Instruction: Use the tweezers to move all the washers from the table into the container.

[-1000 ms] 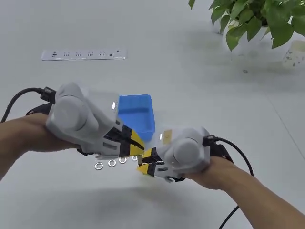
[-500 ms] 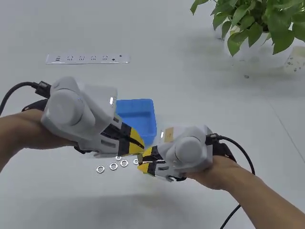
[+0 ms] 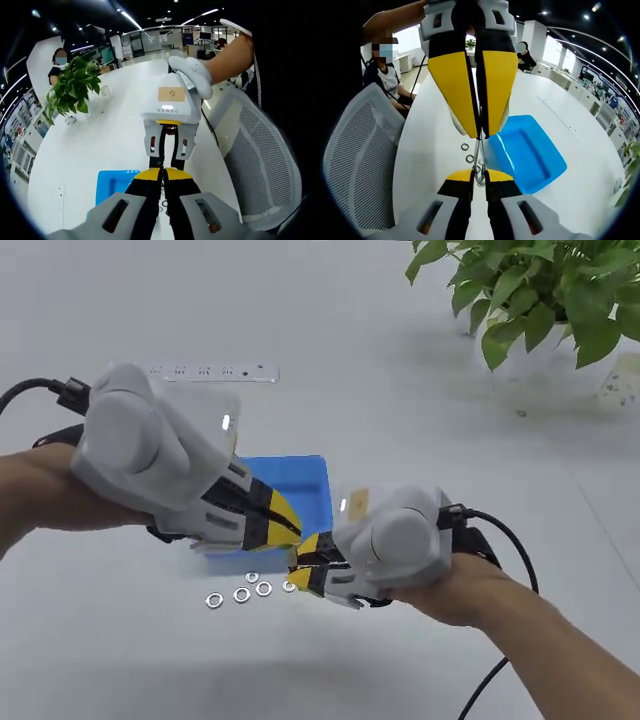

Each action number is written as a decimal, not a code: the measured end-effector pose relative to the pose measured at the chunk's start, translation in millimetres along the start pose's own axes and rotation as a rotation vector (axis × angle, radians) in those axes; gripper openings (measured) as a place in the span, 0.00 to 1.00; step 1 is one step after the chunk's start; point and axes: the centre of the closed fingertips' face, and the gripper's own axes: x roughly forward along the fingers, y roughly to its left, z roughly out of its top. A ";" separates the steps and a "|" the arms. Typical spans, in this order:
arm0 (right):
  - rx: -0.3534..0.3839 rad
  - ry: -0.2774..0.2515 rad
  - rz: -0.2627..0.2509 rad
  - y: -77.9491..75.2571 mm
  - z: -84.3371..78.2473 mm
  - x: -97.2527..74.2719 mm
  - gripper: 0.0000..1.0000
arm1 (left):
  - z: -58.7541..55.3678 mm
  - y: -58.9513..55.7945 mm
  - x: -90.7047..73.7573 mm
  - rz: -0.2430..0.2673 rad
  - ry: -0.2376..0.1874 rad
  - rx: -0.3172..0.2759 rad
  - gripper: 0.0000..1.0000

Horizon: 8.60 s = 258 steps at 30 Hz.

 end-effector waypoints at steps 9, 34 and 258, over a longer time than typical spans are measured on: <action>-0.012 -0.010 -0.009 -9.4 9.3 -3.3 0.10 | 5.1 9.0 -7.2 0.008 -0.004 0.009 0.05; -0.016 -0.030 -0.057 -52.2 21.7 -0.8 0.10 | 5.8 48.9 -15.5 0.037 -0.015 0.042 0.05; 0.118 0.001 0.028 -2.2 -28.2 35.9 0.11 | -43.8 7.2 30.1 -0.097 0.078 -0.043 0.05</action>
